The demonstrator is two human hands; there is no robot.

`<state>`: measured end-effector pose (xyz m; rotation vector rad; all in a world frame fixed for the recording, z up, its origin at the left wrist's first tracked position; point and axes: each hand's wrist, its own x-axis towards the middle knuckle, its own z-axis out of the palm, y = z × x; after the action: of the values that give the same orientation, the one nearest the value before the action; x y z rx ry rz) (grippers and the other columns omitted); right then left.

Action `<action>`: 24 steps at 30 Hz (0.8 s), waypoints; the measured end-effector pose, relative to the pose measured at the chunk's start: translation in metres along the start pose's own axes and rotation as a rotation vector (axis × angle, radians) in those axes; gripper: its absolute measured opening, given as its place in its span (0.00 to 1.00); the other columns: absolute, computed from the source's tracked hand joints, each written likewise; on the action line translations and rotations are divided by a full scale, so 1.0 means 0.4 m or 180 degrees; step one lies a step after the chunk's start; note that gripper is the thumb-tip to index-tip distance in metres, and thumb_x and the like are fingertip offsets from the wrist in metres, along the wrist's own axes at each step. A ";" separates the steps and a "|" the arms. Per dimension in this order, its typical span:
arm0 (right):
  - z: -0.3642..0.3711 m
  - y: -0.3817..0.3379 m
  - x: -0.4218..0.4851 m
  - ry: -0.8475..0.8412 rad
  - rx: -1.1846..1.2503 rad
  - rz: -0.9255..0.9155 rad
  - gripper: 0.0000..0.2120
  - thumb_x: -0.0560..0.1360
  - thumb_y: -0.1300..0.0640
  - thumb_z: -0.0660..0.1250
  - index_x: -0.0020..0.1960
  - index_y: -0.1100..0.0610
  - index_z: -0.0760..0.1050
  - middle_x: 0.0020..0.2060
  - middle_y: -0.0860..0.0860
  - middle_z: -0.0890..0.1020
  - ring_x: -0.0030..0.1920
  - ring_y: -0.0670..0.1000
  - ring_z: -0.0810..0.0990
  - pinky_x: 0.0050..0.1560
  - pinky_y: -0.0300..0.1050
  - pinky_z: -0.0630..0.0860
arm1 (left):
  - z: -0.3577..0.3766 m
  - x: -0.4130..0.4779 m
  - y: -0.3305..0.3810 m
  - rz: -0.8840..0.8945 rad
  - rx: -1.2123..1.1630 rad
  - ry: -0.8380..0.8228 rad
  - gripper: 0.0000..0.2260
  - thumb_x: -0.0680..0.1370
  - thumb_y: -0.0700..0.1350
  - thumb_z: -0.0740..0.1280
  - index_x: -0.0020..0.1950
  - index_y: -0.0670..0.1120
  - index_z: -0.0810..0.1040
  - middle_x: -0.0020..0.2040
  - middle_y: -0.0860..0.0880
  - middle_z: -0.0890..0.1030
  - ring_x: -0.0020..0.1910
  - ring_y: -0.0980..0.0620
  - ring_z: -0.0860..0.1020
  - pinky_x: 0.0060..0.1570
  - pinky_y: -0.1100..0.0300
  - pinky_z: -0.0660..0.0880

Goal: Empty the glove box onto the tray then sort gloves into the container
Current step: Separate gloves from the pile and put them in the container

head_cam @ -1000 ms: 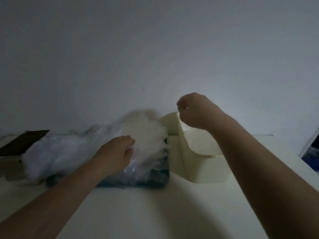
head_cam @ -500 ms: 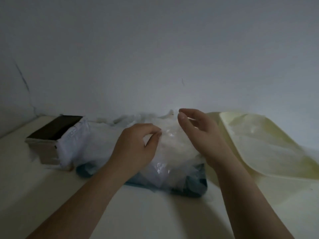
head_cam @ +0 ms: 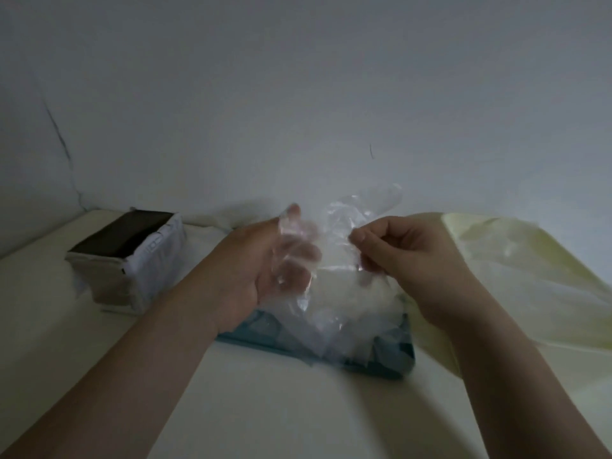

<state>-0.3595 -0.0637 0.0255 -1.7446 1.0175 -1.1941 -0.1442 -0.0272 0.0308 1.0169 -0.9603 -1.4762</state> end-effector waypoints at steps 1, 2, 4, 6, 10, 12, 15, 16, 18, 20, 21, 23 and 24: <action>0.008 -0.002 -0.002 0.0097 0.0107 0.0093 0.12 0.80 0.57 0.71 0.43 0.66 0.81 0.28 0.57 0.81 0.28 0.49 0.76 0.34 0.38 0.75 | -0.006 0.005 0.001 -0.0044 -0.0307 -0.0043 0.24 0.71 0.60 0.72 0.56 0.42 0.85 0.48 0.42 0.85 0.31 0.49 0.79 0.31 0.57 0.80; 0.013 -0.003 -0.004 0.0233 0.0218 0.0207 0.13 0.81 0.57 0.70 0.45 0.67 0.81 0.27 0.57 0.80 0.26 0.49 0.75 0.31 0.38 0.74 | -0.009 0.007 0.003 -0.0042 -0.0555 -0.0117 0.30 0.71 0.63 0.70 0.61 0.40 0.83 0.53 0.42 0.86 0.34 0.49 0.81 0.33 0.57 0.81; 0.020 -0.002 -0.004 0.0545 0.0290 0.0418 0.13 0.82 0.56 0.69 0.47 0.67 0.80 0.26 0.56 0.78 0.25 0.49 0.73 0.28 0.37 0.73 | -0.012 0.010 -0.006 0.0030 -0.1063 -0.0279 0.34 0.71 0.65 0.69 0.65 0.40 0.81 0.58 0.43 0.85 0.39 0.51 0.84 0.35 0.59 0.81; 0.030 0.004 -0.005 0.0741 0.0236 0.0545 0.13 0.83 0.54 0.67 0.46 0.64 0.80 0.25 0.55 0.77 0.23 0.48 0.72 0.25 0.35 0.71 | -0.003 0.010 -0.027 0.0149 -0.1423 -0.0443 0.26 0.72 0.58 0.73 0.62 0.40 0.82 0.56 0.44 0.85 0.41 0.53 0.83 0.36 0.62 0.81; 0.071 0.038 -0.001 0.0897 0.0222 0.0684 0.13 0.82 0.53 0.68 0.44 0.62 0.78 0.22 0.53 0.75 0.20 0.49 0.68 0.24 0.40 0.67 | 0.020 0.023 -0.073 0.0172 -0.1421 -0.0138 0.03 0.75 0.41 0.73 0.48 0.45 0.85 0.50 0.46 0.86 0.47 0.53 0.83 0.45 0.61 0.81; 0.072 0.053 0.002 0.0835 -0.0028 0.0842 0.12 0.81 0.51 0.69 0.45 0.59 0.80 0.21 0.50 0.75 0.20 0.48 0.67 0.23 0.39 0.65 | 0.011 0.033 -0.062 0.0257 -0.1572 0.0060 0.04 0.76 0.41 0.72 0.50 0.46 0.82 0.51 0.47 0.86 0.51 0.52 0.84 0.52 0.57 0.82; 0.049 0.056 0.009 0.0837 -0.0702 0.0776 0.11 0.80 0.48 0.69 0.45 0.53 0.82 0.23 0.46 0.78 0.22 0.44 0.73 0.26 0.38 0.69 | -0.035 0.034 -0.010 0.0498 -0.1656 0.0250 0.03 0.79 0.41 0.68 0.51 0.43 0.79 0.55 0.44 0.86 0.55 0.47 0.84 0.60 0.51 0.81; 0.041 0.057 0.011 0.0879 -0.1079 0.0677 0.11 0.80 0.45 0.68 0.47 0.52 0.82 0.26 0.46 0.81 0.25 0.43 0.76 0.30 0.39 0.71 | -0.050 0.031 0.006 0.0560 -0.1537 0.0255 0.04 0.81 0.41 0.66 0.50 0.42 0.79 0.56 0.42 0.86 0.55 0.45 0.84 0.63 0.48 0.80; 0.027 0.053 0.011 0.1078 -0.1735 0.0424 0.13 0.80 0.41 0.65 0.53 0.49 0.81 0.34 0.45 0.82 0.33 0.44 0.80 0.36 0.42 0.74 | -0.069 0.024 0.023 0.0595 -0.1194 0.0176 0.06 0.82 0.40 0.64 0.47 0.42 0.78 0.57 0.39 0.86 0.54 0.42 0.84 0.61 0.46 0.80; 0.022 0.024 -0.001 0.1244 -0.1719 0.0100 0.18 0.80 0.38 0.63 0.63 0.48 0.77 0.43 0.43 0.82 0.40 0.42 0.81 0.40 0.42 0.78 | -0.075 0.018 0.021 0.0465 -0.0796 -0.0050 0.05 0.80 0.40 0.65 0.44 0.43 0.76 0.58 0.35 0.85 0.50 0.40 0.85 0.50 0.49 0.83; 0.017 0.010 -0.005 0.1164 -0.1515 -0.0044 0.21 0.79 0.36 0.63 0.66 0.47 0.76 0.47 0.42 0.82 0.44 0.40 0.81 0.43 0.40 0.78 | -0.075 0.016 0.016 0.0367 -0.0570 -0.0246 0.05 0.78 0.41 0.66 0.43 0.43 0.75 0.58 0.34 0.84 0.48 0.39 0.85 0.45 0.51 0.84; 0.007 -0.015 -0.009 0.0568 -0.0970 -0.0088 0.28 0.75 0.31 0.65 0.69 0.45 0.76 0.54 0.39 0.83 0.53 0.37 0.82 0.49 0.35 0.77 | -0.068 0.012 0.007 0.0206 -0.0298 -0.0692 0.04 0.78 0.41 0.68 0.47 0.43 0.74 0.59 0.33 0.84 0.47 0.37 0.86 0.40 0.52 0.85; 0.001 -0.023 -0.015 0.0128 -0.0634 -0.0024 0.32 0.73 0.29 0.67 0.69 0.45 0.76 0.55 0.40 0.84 0.56 0.37 0.82 0.54 0.36 0.77 | -0.060 0.011 -0.001 0.0138 -0.0270 -0.0825 0.05 0.78 0.41 0.69 0.50 0.42 0.74 0.59 0.32 0.83 0.45 0.37 0.86 0.38 0.53 0.85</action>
<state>-0.3587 -0.0549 0.0315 -1.8848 1.1893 -1.1695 -0.1218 -0.0325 0.0224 0.7510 -1.0852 -1.6247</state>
